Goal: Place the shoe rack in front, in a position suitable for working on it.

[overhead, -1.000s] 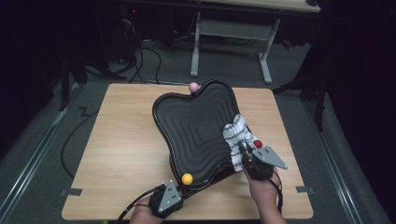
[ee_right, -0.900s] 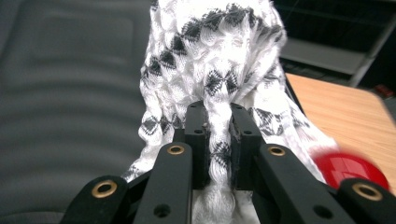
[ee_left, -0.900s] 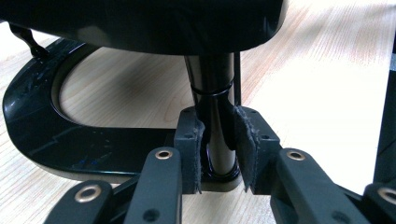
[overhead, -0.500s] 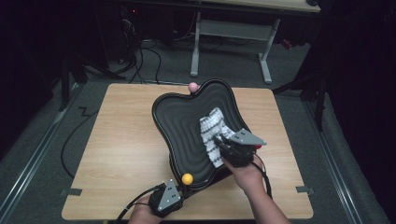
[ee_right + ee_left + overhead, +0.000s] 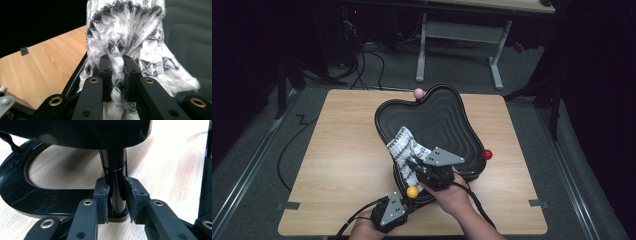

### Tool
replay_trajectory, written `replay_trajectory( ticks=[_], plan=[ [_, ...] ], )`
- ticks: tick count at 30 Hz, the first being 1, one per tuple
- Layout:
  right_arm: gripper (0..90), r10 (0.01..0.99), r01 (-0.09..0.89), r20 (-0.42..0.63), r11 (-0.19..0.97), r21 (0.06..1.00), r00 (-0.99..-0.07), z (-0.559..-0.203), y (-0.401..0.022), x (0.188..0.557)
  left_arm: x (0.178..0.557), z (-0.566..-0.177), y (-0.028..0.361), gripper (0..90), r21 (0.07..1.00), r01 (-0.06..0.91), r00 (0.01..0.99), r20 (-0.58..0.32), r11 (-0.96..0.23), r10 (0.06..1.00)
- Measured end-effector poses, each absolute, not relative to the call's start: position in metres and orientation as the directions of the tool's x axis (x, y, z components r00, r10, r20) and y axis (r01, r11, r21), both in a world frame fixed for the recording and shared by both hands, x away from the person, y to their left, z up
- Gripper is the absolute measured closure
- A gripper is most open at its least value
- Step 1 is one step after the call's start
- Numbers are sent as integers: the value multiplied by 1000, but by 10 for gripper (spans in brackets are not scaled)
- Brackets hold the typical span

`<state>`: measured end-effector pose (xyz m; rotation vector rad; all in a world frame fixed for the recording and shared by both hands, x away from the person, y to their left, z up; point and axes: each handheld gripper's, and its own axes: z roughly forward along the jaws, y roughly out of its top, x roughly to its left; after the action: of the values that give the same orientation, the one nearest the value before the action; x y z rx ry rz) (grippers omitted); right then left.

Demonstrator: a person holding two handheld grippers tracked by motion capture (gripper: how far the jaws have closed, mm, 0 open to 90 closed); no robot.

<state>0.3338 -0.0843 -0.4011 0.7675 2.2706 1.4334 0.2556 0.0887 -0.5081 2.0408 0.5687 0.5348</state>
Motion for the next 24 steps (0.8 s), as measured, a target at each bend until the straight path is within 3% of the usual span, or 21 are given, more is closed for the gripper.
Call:
replay_trajectory(
  ticks=[7,18,24],
  plan=[
    [790,692,297,-2,312,902,-722,-394,-108,357,255,-508,89,712,862,183,798,150,-472,583],
    [801,878,430,75,155,889,-472,-384,-179,409,256,-508,89,712,863,184,800,148,-471,582],
    [802,908,450,78,128,884,-411,-382,-194,420,256,-508,89,713,863,182,801,148,-472,580]
  ],
)
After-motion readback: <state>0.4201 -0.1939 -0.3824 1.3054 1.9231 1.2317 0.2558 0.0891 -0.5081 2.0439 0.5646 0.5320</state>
